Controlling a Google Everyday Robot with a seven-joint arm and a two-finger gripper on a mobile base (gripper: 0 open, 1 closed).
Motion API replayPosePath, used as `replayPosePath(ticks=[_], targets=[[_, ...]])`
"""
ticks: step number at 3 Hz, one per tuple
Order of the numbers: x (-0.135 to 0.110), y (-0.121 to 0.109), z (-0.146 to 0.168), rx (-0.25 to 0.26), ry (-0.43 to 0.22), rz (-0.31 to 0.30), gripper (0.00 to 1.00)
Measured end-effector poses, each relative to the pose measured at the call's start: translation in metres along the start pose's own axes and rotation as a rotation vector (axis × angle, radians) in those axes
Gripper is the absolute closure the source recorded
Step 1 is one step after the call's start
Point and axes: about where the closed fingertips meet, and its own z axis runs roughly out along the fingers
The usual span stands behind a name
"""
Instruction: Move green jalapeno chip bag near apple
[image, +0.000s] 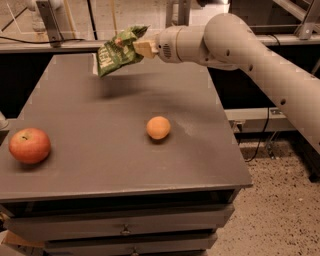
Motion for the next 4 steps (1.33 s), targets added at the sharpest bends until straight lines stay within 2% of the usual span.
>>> replayPosePath(ticks=[1,2,3,4], targets=[[0.001,0.004,0.001,-0.018,-0.004,0.005,1.00],[0.003,0.033,-0.003,-0.076,-0.025,0.001,1.00],[0.002,0.079,-0.005,-0.155,-0.047,-0.022,1.00],[0.007,0.124,-0.002,-0.240,-0.038,-0.062,1.00]])
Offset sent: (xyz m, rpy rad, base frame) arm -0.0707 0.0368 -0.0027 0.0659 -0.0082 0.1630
